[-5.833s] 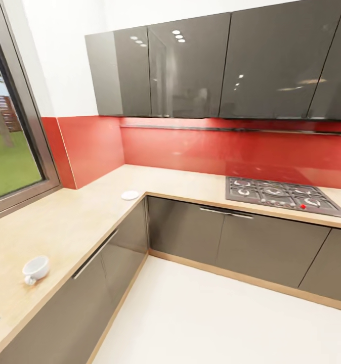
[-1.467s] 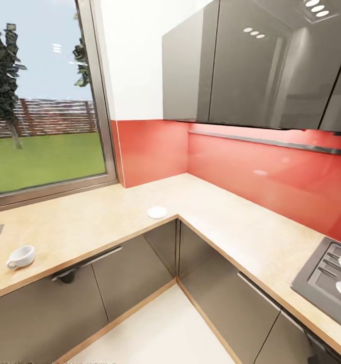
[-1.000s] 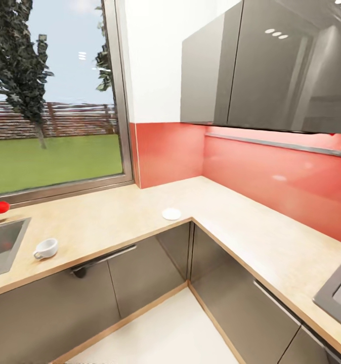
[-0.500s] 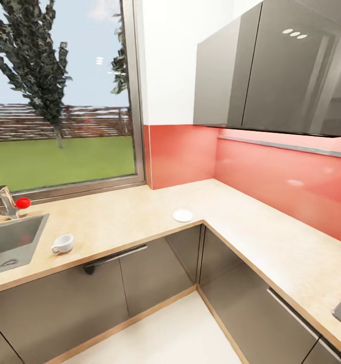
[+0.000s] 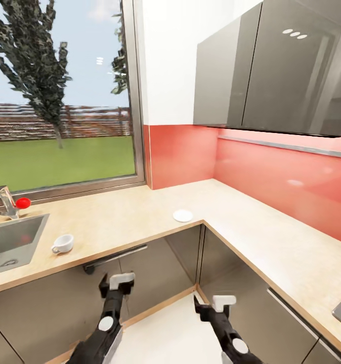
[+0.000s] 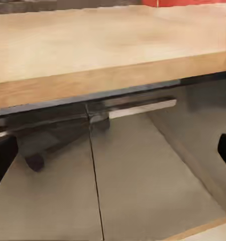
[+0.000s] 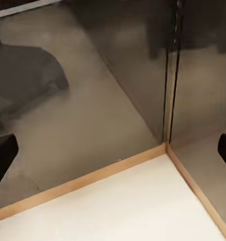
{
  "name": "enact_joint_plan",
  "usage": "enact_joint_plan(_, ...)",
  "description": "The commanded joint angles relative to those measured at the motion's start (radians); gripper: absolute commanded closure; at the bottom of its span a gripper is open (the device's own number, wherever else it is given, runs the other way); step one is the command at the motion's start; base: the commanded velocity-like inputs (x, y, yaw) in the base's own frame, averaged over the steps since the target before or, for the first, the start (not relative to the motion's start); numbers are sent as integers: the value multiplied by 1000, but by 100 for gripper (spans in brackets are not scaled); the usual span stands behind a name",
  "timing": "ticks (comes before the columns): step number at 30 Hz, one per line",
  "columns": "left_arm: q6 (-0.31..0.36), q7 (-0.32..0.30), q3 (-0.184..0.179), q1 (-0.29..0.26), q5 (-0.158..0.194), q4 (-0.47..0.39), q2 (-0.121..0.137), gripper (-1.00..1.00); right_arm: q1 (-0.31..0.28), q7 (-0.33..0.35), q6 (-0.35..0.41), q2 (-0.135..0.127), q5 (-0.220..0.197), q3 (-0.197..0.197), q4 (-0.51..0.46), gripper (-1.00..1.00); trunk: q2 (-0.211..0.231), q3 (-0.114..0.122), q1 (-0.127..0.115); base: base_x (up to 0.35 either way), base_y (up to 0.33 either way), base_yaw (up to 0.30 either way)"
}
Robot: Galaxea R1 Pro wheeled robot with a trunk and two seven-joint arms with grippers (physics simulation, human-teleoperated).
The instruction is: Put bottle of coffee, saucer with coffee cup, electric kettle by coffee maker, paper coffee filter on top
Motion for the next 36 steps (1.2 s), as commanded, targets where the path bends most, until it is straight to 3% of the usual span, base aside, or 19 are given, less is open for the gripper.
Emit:
enact_joint_plan(1, -1, 7, -2, -17, -5, -4, -3, -100, -17, -8, -4, -1, -9, 8, -17, -100, -2, -2, 0, 0, 0, 0)
enact_joint_plan(4, 3, -24, -1, -100, 3, -37, -25, -100, -73, -9, -4, 1, -11, 8, -145, -100, -2, -2, 0, 0, 0, 0)
enact_joint_plan(8, 19, -101, -2, -141, 15, -100, -40, -100, -119, -10, -4, 2, -11, 7, -291, -100, -2, -2, 0, 0, 0, 0)
enact_joint_plan(11, 44, -121, -1, -150, 36, -180, -48, -100, -177, -11, -1, 3, -11, 7, -338, -100, -2, -2, 0, 0, 0, 0)
enact_joint_plan(14, 132, -129, -3, -159, 85, -270, -52, -100, -260, -11, 28, 6, -12, 7, -339, -100, -2, -2, 0, 0, 0, 0)
enact_joint_plan(16, 180, -131, -4, -169, 114, -298, -53, -100, -288, -11, 72, 12, -13, 7, -328, -100, -2, -2, 0, 0, 0, 0)
enact_joint_plan(18, 249, -132, -8, -205, 158, -321, -53, -100, -353, -11, 186, 35, -13, 7, -293, -100, -2, -2, 0, 0, 0, 0)
enact_joint_plan(19, 277, -133, -12, -225, 172, -325, -52, -100, -388, -11, 237, 51, -13, 7, -271, -100, -2, -2, 0, 0, 0, 0)
enact_joint_plan(20, 383, -134, -18, -286, 200, -329, -52, -100, -488, -11, 359, 93, -12, 6, -214, -100, -2, -2, 0, 0, 0, 0)
enact_joint_plan(21, 619, -137, -18, -402, 220, -317, -46, -100, -558, -11, 478, 107, -13, -55, -190, -100, -2, -2, 0, 0, 0, 0)
enact_joint_plan(22, 680, -150, -17, -421, 234, -306, -42, -100, -563, -11, 506, 107, -12, -135, -178, -100, -2, -2, 0, 0, 0, 0)
enact_joint_plan(23, 732, -174, -16, -437, 252, -291, -37, -100, -566, -11, 535, 107, -12, -239, -155, -100, -2, -2, 0, 0, 0, 0)
enact_joint_plan(25, 804, -235, -15, -463, 277, -259, -27, -100, -569, -9, 580, 107, -13, -423, -107, -100, -2, -2, 0, 0, 0, 0)
enact_joint_plan(27, 894, -303, -15, -478, 291, -224, -18, -100, -570, -6, 613, 110, -13, -552, -86, -100, -2, -2, 0, 0, 0, 0)
enact_joint_plan(29, 942, -326, -13, -476, 298, -222, -14, -100, -571, -5, 621, 113, -12, -577, -85, -100, -2, -2, 0, 0, 0, 0)
enact_joint_plan(32, 963, -336, -13, -474, 299, -237, -7, -100, -570, -3, 623, 115, -11, -527, -85, -100, -2, -2, 0, 0, 0, 0)
enact_joint_plan(36, 967, -338, -13, -473, 299, -240, -1, -100, -569, 27, 622, 115, -12, -500, -84, -100, -2, -2, 0, 20, 0, 0)
